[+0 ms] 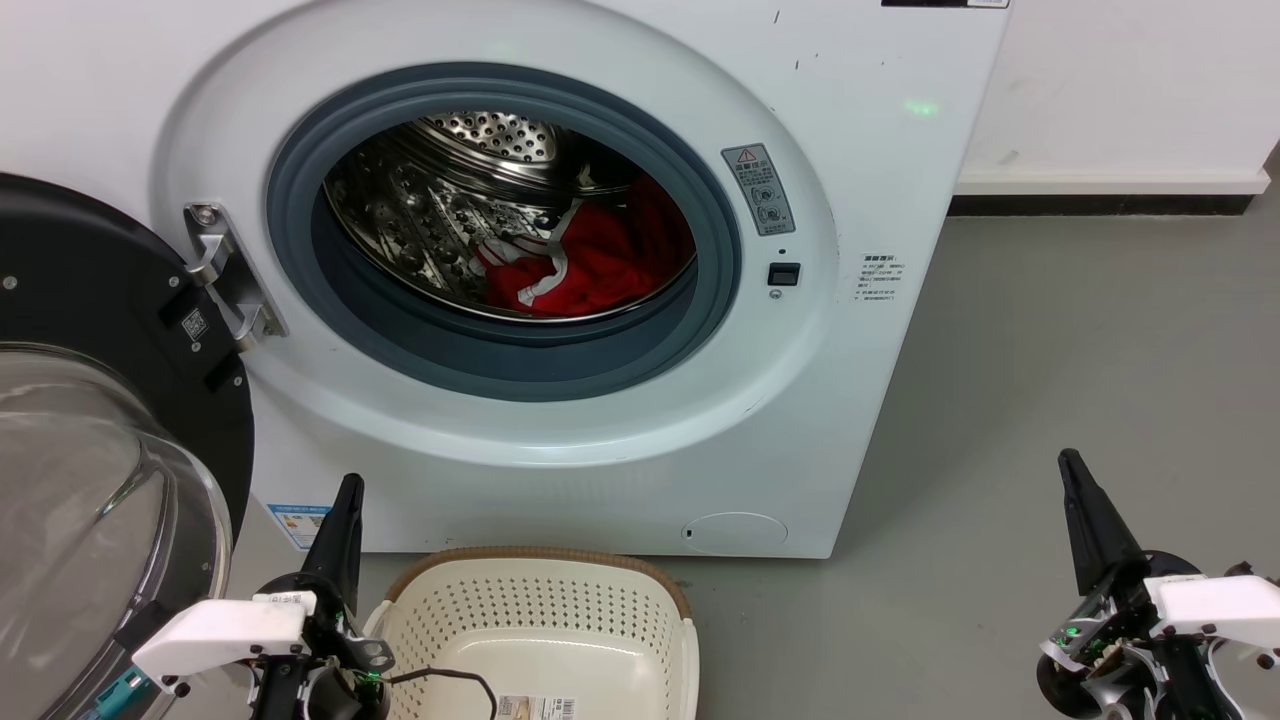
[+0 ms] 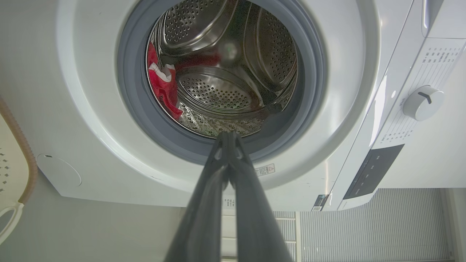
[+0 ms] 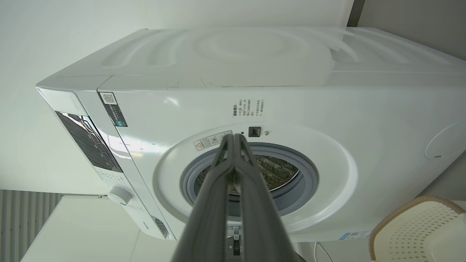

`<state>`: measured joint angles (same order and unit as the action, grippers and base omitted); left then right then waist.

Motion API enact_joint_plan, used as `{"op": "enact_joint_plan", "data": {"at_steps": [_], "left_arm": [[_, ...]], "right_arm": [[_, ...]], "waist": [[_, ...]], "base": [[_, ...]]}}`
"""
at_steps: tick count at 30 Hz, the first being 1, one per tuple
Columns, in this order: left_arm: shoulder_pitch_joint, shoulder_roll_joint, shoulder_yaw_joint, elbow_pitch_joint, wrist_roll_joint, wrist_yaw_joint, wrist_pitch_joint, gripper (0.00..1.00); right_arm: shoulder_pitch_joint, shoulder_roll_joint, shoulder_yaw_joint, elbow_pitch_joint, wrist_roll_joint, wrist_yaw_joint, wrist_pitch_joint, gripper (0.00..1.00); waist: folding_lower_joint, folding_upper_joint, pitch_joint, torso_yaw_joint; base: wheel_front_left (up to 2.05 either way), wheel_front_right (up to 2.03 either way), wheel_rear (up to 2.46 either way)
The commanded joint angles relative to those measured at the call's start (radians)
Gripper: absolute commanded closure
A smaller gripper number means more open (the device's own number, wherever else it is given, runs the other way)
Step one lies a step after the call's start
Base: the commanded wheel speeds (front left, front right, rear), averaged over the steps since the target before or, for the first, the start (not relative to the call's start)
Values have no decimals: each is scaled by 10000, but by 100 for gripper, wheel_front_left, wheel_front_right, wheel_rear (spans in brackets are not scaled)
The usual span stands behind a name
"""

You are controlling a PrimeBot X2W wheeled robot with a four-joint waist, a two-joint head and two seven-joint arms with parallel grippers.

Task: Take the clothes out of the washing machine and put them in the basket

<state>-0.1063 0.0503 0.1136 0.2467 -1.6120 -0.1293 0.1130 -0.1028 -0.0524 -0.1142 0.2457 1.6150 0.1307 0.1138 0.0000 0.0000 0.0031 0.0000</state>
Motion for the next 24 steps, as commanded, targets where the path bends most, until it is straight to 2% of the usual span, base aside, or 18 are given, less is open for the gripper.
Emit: {"op": "enact_joint_plan", "data": {"at_steps": [1,24], "left_arm": [[-61,-13,21,-7,-21,-44,36,100],[-61,-13,21,-7,-20,-44,36,100]], "right_arm": [[-126,34,4,17,-44,0,1,100],[-126,33,5,17,-44,0,1,100]], "waist": [[0,0,0,0],[0,0,0,0]], "base": [[0,0,0],[0,0,0]]}}
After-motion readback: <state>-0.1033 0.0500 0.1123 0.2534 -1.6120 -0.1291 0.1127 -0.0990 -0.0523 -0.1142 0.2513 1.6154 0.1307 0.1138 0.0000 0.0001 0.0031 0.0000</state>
